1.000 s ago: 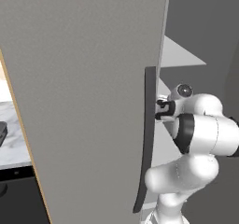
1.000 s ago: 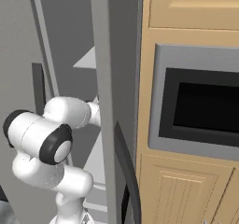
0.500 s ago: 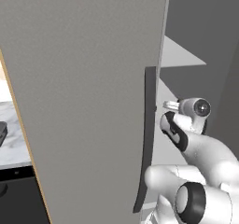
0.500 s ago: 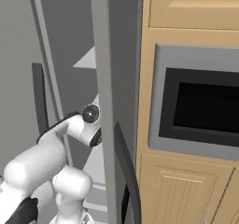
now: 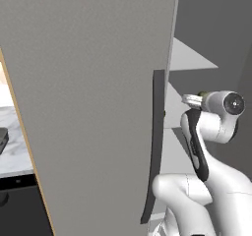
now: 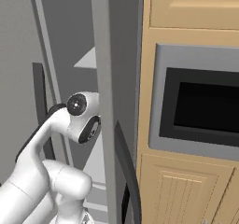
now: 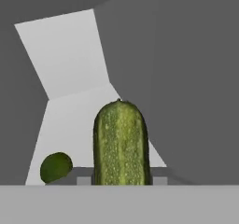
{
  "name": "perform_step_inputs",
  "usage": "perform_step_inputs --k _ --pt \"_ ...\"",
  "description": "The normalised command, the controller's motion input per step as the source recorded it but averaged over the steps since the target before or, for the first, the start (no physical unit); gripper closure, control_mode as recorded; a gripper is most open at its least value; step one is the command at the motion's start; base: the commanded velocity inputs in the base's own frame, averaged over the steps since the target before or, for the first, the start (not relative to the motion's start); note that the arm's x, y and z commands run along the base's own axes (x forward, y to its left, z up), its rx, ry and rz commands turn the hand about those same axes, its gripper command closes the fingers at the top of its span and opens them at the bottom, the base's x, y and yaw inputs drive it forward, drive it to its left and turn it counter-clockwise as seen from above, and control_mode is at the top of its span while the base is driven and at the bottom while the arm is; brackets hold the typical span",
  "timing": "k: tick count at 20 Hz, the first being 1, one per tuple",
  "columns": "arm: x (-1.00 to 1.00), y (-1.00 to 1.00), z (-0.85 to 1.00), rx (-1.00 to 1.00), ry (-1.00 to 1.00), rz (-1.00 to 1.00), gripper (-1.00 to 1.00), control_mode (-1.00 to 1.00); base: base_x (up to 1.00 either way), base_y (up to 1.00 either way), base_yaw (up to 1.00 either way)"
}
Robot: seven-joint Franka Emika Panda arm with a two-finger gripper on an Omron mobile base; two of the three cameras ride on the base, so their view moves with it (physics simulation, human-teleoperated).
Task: Take the lime and squash out of the freezer and place them in the tupperware container on the counter. Then put the tupperware containing the vegetables back in the freezer.
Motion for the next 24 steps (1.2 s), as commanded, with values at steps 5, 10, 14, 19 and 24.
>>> perform_step_inputs --k 5,10,14,19,24 --pt "-0.58 0.13 0.58 0.00 0.02 0.00 1.00 -1.00 0.00 0.00 0.00" --pt "-0.62 0.42 0.03 0.00 0.04 0.00 1.00 -1.00 0.00 0.00 0.00" --pt "-0.55 0.45 0.00 0.00 0.05 0.00 1.00 -1.00 0.00 0.00 0.00" --pt "-0.28 0.17 0.10 0.00 0.03 0.00 1.00 -1.00 0.00 0.00 0.00" --pt "0.00 0.00 0.16 0.00 0.08 0.00 1.00 -1.00 0.00 0.00 0.00"
